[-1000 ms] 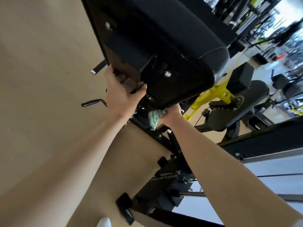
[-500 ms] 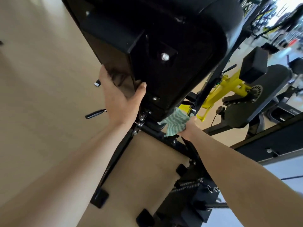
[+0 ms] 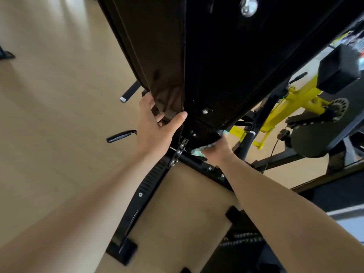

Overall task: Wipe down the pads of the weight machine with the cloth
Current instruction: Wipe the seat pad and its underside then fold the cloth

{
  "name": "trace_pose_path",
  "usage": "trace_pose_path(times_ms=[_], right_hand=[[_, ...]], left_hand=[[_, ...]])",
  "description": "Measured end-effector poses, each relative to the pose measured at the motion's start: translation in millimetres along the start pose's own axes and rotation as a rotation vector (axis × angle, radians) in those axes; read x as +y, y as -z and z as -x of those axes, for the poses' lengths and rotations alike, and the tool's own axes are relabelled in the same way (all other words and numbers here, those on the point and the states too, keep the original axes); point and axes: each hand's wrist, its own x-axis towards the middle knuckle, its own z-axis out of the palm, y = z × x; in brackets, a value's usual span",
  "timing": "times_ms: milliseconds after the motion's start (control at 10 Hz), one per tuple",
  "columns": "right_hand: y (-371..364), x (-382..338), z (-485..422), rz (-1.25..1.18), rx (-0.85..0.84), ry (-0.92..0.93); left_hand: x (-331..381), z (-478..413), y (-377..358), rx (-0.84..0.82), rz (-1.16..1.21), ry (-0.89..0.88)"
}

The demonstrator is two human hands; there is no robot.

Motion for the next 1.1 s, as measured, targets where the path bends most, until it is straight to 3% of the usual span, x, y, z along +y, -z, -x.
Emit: trace_pose_path(times_ms=[100,200,300,500,600,700,800,900,1000,1100], right_hand=[[-10.5,-5.7,56.5,-0.013,0.066,0.070],[-8.3,-9.3,93.4,0.361,0.064,0.329],[-7.8,-18.3,125.7,0.672,0.069,0.456],[5.6,-36.5,224.7,0.569,0.135,0.519],[36.7,-28.1,238.7,0.155,0.111,0.466],[40.5,-14.7,217.0,-0.568,0.015,-0.005],[28.2,4.0,168.7,-0.304,0.136,-0.046],[-8.0,17.6,142.6,0.203,0.089,0.000],[-30.7,19.0,115.3,0.355,0.032,0.016],[-40.9,22.0,115.7,0.322,-0.004,0.113]], left_hand=[[1.9,-0.3,2.8,-0.006,0.000,0.042],[6.5,-1.5,7.0,-0.039,-0.012,0.072],[16.8,-3.7,12.2,-0.094,-0.033,0.163],[37.8,-9.9,24.0,-0.142,-0.094,0.253],[38.2,-8.5,27.5,-0.146,-0.168,0.230],[35.9,-8.0,29.8,-0.158,-0.160,0.248],[29.7,-9.2,33.8,-0.153,-0.160,0.247],[25.4,-9.5,35.1,-0.151,-0.145,0.255],[23.5,-9.1,33.1,-0.140,-0.134,0.260],[23.1,-8.4,29.7,-0.112,-0.150,0.261]])
